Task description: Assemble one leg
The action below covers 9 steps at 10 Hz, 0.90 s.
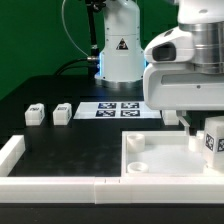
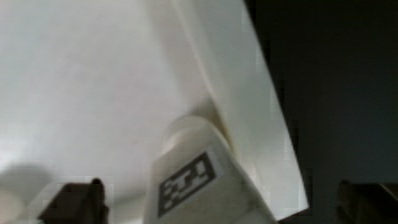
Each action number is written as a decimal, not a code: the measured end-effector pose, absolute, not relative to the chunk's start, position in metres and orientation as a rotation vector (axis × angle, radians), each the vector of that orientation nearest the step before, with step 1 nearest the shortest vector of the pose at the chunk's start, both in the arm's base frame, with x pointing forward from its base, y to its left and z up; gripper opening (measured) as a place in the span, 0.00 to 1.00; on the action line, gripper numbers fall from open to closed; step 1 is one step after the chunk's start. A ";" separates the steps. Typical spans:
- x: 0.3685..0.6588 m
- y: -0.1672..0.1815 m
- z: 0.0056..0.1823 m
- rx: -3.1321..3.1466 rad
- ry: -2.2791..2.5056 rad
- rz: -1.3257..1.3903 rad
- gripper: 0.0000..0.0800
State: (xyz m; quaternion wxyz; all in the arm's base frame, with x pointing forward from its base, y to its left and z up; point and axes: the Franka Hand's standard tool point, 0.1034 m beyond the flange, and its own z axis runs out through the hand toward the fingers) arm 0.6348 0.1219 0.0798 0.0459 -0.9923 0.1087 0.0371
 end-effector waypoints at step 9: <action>0.644 0.127 0.086 -2.881 0.925 0.058 0.40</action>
Offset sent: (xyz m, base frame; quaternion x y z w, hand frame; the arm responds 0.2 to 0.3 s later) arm 0.0000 0.0000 0.0000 0.0000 0.0000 0.0000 1.0000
